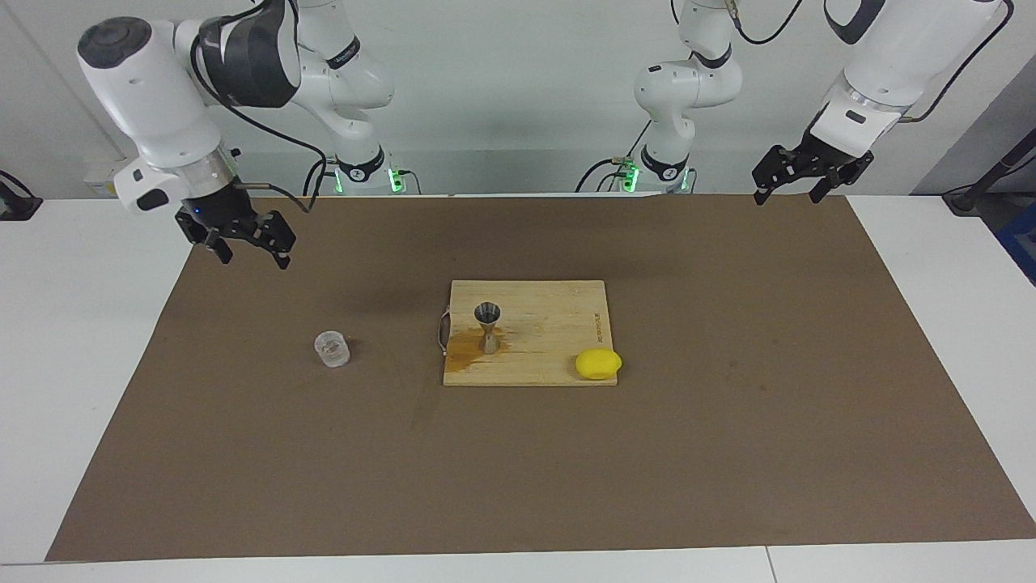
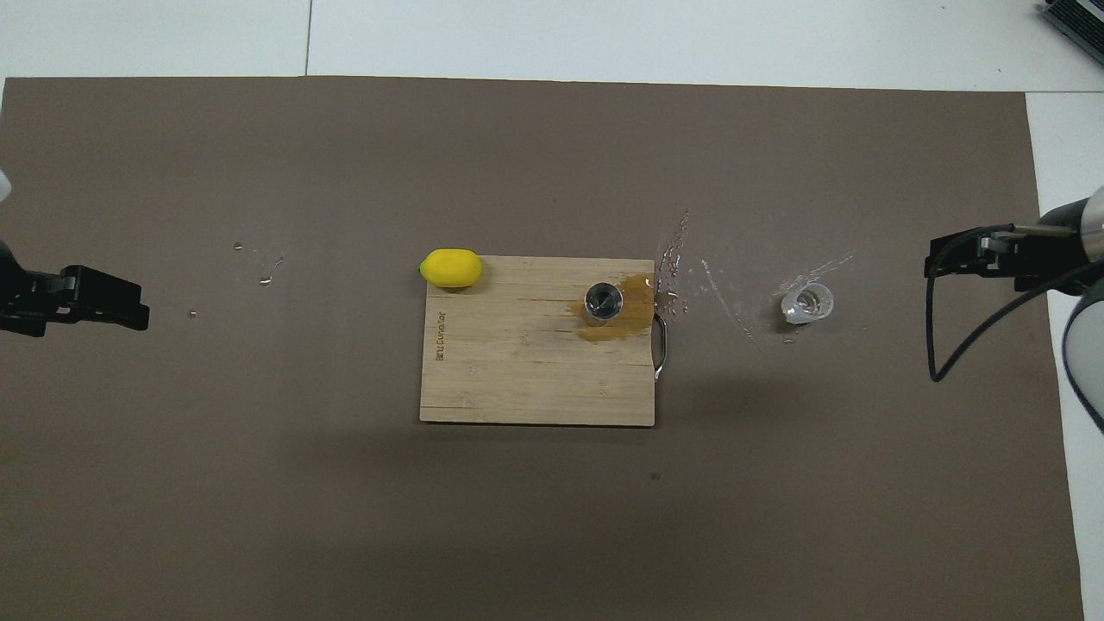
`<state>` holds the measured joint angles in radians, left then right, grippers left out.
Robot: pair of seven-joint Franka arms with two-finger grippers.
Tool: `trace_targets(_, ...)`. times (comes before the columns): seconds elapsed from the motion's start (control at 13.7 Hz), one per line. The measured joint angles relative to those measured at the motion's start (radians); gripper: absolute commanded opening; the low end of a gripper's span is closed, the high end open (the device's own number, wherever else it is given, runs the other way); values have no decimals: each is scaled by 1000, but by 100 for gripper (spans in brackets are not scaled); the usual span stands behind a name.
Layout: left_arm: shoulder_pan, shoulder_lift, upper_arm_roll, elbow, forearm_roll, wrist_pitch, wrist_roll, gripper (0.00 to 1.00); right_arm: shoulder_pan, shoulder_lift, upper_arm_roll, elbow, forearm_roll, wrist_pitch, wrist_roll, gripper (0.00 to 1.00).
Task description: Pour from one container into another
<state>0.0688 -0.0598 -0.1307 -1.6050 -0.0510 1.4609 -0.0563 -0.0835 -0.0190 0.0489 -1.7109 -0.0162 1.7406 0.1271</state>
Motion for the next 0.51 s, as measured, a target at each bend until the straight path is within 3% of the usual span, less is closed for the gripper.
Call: trace_targets(0.51, 0, 0, 0, 0, 0, 0, 0, 100, 3, 20, 10, 222, -5, -280, 1, 100)
